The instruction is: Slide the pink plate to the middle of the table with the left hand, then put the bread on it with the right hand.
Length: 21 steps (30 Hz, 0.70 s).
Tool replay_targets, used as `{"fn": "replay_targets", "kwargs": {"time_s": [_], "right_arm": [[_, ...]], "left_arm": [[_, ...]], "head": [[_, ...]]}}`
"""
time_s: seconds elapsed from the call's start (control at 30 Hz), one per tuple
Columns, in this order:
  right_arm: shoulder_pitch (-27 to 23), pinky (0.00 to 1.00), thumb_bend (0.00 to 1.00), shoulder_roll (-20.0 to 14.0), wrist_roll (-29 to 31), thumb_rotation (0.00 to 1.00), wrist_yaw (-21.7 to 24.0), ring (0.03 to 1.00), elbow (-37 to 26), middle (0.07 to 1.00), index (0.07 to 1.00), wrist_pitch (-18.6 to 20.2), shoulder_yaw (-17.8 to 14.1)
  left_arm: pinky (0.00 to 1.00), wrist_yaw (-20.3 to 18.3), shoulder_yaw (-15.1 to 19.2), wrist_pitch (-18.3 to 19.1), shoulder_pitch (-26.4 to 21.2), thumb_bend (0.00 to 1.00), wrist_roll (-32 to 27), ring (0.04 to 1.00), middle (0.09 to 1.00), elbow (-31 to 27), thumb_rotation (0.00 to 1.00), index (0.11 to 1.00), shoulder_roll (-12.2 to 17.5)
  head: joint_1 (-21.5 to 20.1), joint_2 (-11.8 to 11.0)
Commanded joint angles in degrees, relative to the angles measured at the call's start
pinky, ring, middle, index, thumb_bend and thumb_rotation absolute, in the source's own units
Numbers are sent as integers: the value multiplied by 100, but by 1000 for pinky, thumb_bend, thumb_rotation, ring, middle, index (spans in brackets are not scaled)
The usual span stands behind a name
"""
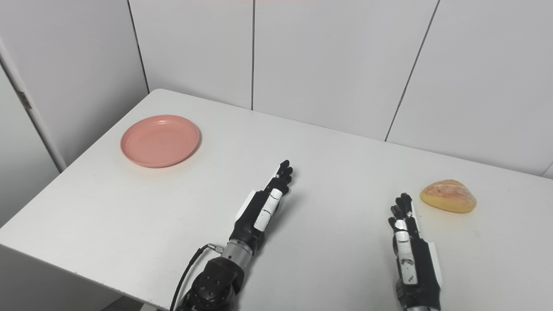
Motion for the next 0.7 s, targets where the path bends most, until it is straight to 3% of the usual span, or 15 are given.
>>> {"fn": "replay_targets", "kwargs": {"time_s": [0.0, 0.4, 0.67], "right_arm": [[126, 1000, 630, 16, 12, 940, 24, 1000, 166, 1000, 1000, -279, -13], [89, 1000, 647, 39, 67, 932, 74, 1000, 264, 1000, 1000, -245, -6], [74, 1000, 649, 50, 33, 929, 70, 1000, 335, 1000, 1000, -350, -9]], "left_arm": [[1000, -125, 96, -267, -25, 680, -216, 1000, 1000, 60, 1000, 1000, 107], [1000, -100, 617, 16, -365, 741, -862, 1000, 1000, -445, 1000, 1000, 238], [1000, -41, 934, 406, -525, 787, -1056, 1000, 1000, -824, 1000, 1000, 475]], "head": [[1, 6], [29, -78], [57, -95]]}}
